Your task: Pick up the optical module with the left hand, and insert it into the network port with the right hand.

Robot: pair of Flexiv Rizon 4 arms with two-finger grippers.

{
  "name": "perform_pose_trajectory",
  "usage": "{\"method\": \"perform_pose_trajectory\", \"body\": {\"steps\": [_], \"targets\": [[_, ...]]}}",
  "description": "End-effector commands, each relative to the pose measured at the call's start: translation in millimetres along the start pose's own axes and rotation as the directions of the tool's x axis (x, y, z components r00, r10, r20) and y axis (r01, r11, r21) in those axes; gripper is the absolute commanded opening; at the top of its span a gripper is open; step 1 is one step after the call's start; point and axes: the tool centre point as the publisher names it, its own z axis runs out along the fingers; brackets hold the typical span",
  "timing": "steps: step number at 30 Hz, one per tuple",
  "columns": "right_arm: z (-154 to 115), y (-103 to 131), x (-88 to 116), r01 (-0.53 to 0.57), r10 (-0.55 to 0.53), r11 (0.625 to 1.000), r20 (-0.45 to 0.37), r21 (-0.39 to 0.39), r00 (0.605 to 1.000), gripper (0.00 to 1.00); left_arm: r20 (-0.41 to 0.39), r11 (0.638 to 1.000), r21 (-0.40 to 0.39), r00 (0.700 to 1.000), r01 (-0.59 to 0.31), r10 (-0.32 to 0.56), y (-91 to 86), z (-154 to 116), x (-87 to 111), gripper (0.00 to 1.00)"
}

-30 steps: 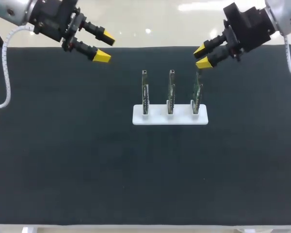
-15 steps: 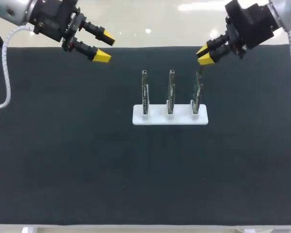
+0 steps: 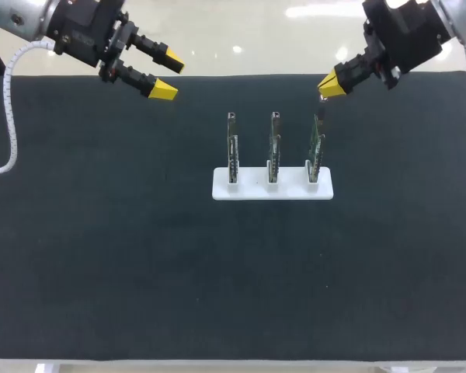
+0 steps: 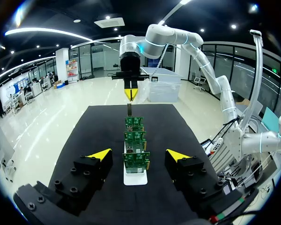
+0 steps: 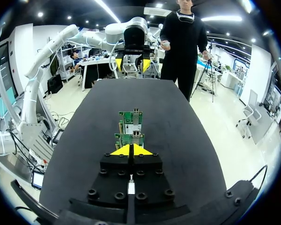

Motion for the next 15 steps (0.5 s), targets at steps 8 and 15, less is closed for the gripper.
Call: {"method": "perform_pose_trajectory", "body": {"steps": [8, 15], "targets": [[6.2, -8.8, 5.1, 0.019, -0.019, 1.0, 0.009, 0.004, 1.0, 0.0, -0.004, 1.0, 0.002, 1.0, 0.001, -0.001, 1.3, 0.3, -0.7, 1.0], [9.4, -3.8, 9.1, 0.018, -0.018, 1.0, 0.018, 0.004, 1.0, 0.0, -0.004, 1.0, 0.002, 1.0, 0.001, -0.001, 1.3, 0.3, -0.7, 1.0]]}}
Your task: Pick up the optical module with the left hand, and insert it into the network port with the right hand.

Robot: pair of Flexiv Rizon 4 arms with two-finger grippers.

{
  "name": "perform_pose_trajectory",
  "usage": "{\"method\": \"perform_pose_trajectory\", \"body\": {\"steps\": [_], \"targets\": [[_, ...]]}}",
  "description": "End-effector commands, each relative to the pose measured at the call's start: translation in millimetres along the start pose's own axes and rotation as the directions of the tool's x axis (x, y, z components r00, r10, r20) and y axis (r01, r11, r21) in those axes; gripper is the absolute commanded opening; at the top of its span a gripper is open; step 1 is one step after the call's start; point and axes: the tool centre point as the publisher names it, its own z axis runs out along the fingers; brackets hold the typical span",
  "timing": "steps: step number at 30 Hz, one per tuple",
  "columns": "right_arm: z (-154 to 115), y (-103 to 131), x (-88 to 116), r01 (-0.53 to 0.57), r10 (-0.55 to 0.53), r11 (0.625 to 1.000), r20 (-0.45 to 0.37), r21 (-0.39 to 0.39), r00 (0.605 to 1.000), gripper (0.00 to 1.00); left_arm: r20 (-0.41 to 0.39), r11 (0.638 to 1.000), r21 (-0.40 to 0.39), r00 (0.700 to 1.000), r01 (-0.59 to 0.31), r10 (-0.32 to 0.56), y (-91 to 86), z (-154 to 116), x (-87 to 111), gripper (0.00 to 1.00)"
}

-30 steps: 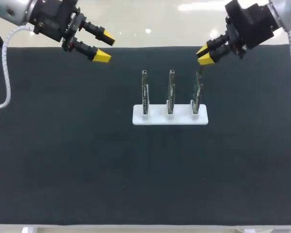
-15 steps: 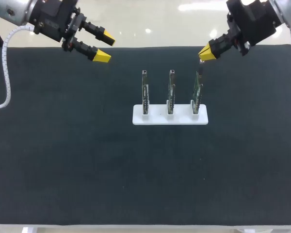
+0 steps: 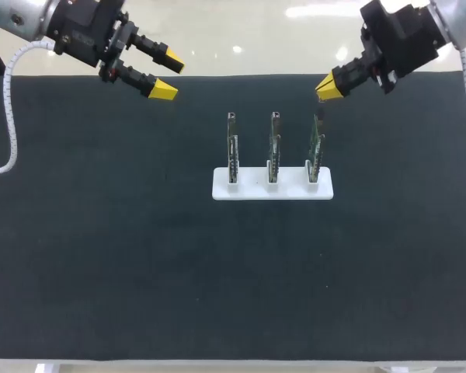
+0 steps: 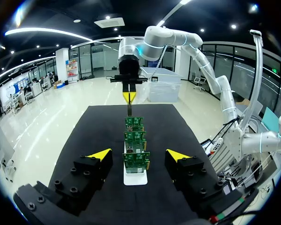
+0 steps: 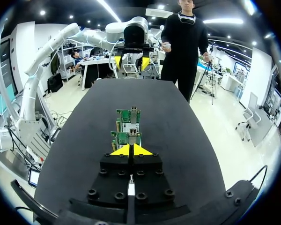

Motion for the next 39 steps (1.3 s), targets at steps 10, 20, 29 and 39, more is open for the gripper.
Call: {"method": "perform_pose_trajectory", "body": {"steps": [10, 20, 29, 39], "targets": [[12, 2, 15, 0.016, -0.016, 1.0, 0.015, 0.013, 1.0, 0.0, -0.004, 1.0, 0.002, 1.0, 0.001, -0.001, 1.3, 0, -0.7, 1.0], [16, 3, 22, 0.022, -0.022, 1.0, 0.013, 0.009, 1.0, 0.0, -0.004, 1.0, 0.002, 1.0, 0.001, -0.001, 1.3, 0, -0.7, 1.0], [17, 3, 26, 0.026, -0.026, 1.0, 0.016, 0.003, 1.0, 0.0, -0.004, 1.0, 0.002, 1.0, 0.001, -0.001, 1.3, 0, -0.7, 1.0], [22, 1, 31, 0.028, -0.028, 1.0, 0.023, 0.007, 0.999, 0.0, -0.004, 1.0, 0.002, 1.0, 0.001, -0.001, 1.3, 0, -0.7, 1.0]]}}
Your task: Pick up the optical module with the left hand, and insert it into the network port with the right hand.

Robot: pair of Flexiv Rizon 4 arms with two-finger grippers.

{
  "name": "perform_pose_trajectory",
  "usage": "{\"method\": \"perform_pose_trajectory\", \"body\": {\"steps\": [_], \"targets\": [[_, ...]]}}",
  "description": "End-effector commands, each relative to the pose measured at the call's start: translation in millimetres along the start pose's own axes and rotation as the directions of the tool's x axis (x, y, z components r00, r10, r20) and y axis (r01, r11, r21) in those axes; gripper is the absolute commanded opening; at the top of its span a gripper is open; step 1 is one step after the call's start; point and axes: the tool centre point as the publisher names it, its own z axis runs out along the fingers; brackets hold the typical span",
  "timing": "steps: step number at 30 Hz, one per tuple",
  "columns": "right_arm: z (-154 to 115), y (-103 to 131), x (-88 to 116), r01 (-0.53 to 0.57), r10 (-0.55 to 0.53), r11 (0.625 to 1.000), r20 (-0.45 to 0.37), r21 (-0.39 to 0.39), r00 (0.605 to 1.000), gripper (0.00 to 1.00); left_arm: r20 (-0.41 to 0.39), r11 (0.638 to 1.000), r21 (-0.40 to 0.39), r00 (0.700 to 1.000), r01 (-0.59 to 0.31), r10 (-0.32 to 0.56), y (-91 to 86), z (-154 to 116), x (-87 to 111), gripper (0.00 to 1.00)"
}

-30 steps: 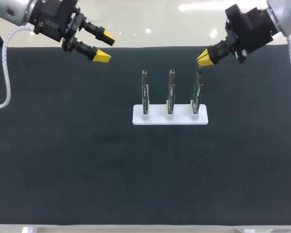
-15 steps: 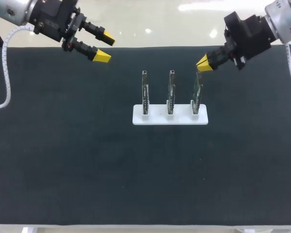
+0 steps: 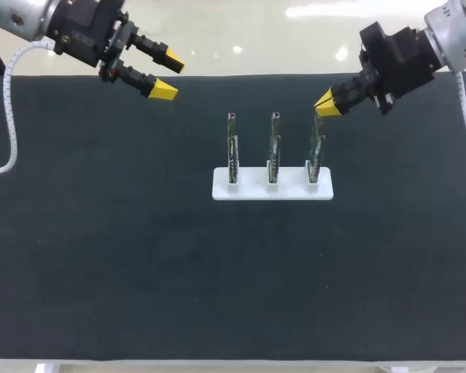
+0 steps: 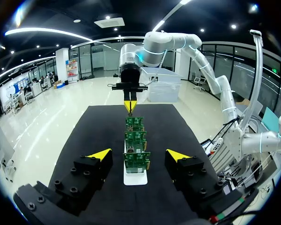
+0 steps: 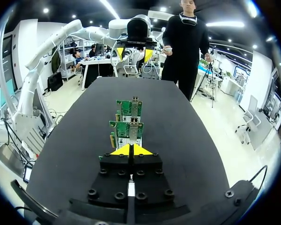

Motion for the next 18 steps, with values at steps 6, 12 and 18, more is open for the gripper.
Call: {"method": "perform_pose_trajectory", "body": {"steps": [6, 12, 18], "targets": [[7, -1, 7, 0.002, -0.002, 1.0, 0.004, -0.001, 1.0, 0.0, -0.004, 1.0, 0.002, 1.0, 0.001, -0.001, 1.3, 0, -0.7, 1.0], [11, -1, 10, 0.006, -0.006, 1.0, 0.009, 0.0, 1.0, 0.0, -0.004, 1.0, 0.002, 1.0, 0.001, -0.001, 1.3, 0, -0.7, 1.0], [-3, -3, -7, 0.005, -0.005, 1.0, -0.015, 0.009, 1.0, 0.0, -0.004, 1.0, 0.002, 1.0, 0.001, -0.001, 1.3, 0, -0.7, 1.0]]}}
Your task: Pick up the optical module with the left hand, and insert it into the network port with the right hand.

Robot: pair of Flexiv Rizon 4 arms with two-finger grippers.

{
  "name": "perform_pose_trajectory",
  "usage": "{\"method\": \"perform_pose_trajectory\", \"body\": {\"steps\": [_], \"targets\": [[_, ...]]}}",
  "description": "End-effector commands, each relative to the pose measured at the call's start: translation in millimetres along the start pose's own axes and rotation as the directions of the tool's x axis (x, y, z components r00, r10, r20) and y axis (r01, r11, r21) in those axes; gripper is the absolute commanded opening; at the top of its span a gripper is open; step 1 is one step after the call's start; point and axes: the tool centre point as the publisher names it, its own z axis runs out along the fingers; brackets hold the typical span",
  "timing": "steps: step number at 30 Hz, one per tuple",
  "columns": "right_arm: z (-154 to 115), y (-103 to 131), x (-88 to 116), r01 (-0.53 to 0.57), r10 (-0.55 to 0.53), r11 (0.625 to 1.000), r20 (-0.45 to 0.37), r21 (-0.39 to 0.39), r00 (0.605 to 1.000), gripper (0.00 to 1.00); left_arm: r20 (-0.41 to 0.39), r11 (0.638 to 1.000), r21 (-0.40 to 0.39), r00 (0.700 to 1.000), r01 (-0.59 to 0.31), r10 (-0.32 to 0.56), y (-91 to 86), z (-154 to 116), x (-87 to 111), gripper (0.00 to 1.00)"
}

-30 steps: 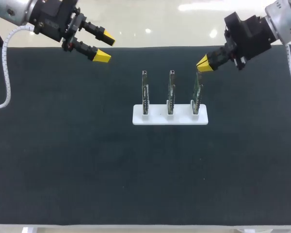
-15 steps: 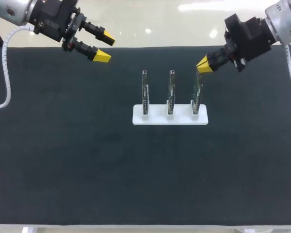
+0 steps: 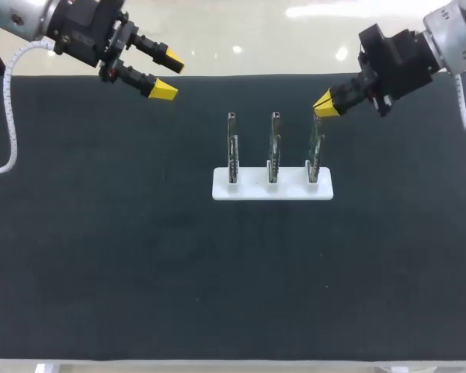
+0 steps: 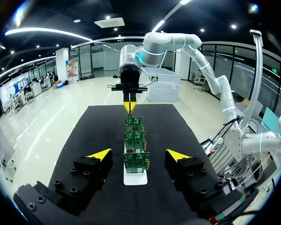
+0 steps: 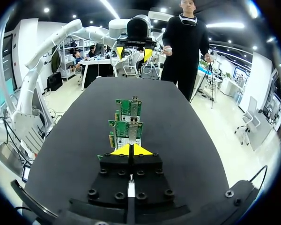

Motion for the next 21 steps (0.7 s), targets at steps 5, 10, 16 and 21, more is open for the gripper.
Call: {"method": "perform_pose_trajectory", "body": {"steps": [5, 10, 16, 21], "targets": [[-26, -4, -23, -0.001, 0.001, 1.0, -0.008, -0.004, 1.0, 0.0, -0.004, 1.0, 0.002, 1.0, 0.001, -0.001, 1.3, 0, -0.7, 1.0], [-42, -8, -39, -0.012, 0.012, 1.0, -0.008, 0.001, 1.0, 0.0, -0.004, 1.0, 0.002, 1.0, 0.001, -0.001, 1.3, 0, -0.7, 1.0], [-47, -14, -53, -0.02, 0.02, 1.0, -0.014, 0.01, 1.0, 1.0, -0.004, 1.0, 0.002, 1.0, 0.001, -0.001, 1.3, 0, -0.7, 1.0], [-47, -14, -53, -0.02, 0.02, 1.0, -0.014, 0.01, 1.0, 1.0, -0.004, 1.0, 0.002, 1.0, 0.001, -0.001, 1.3, 0, -0.7, 1.0]]}}
